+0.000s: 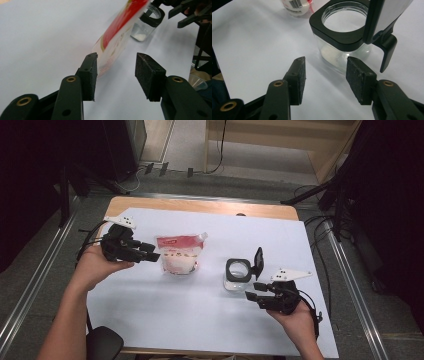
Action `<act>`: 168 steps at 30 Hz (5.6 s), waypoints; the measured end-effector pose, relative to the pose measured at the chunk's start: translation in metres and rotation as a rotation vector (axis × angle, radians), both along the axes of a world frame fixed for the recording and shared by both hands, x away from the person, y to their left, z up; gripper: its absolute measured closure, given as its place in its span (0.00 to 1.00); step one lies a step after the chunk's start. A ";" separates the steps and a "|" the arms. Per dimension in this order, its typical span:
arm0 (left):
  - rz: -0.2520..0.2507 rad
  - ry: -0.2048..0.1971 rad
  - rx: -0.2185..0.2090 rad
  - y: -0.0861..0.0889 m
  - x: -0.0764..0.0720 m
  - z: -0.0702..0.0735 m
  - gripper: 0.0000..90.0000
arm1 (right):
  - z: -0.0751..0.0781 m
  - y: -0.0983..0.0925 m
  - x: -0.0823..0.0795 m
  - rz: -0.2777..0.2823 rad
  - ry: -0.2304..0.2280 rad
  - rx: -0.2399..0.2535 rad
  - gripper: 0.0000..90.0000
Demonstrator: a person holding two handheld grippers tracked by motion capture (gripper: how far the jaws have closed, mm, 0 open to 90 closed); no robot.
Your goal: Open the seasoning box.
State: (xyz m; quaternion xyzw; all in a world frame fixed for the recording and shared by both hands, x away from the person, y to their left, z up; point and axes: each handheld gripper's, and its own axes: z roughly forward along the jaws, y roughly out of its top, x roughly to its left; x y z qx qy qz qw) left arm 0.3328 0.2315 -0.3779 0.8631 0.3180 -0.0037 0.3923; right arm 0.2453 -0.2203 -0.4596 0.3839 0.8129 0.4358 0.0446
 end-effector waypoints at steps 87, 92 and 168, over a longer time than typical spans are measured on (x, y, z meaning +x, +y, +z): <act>-0.055 0.001 -0.099 -0.062 0.000 0.069 1.00 | 0.005 0.145 0.020 0.143 -0.032 0.055 0.54; -0.066 0.007 -0.090 -0.062 -0.005 0.072 1.00 | -0.008 0.162 0.025 0.140 -0.032 0.026 0.54; -0.072 0.064 -0.170 -0.110 0.005 0.013 0.82 | -0.019 0.192 0.009 0.182 -0.074 0.180 0.61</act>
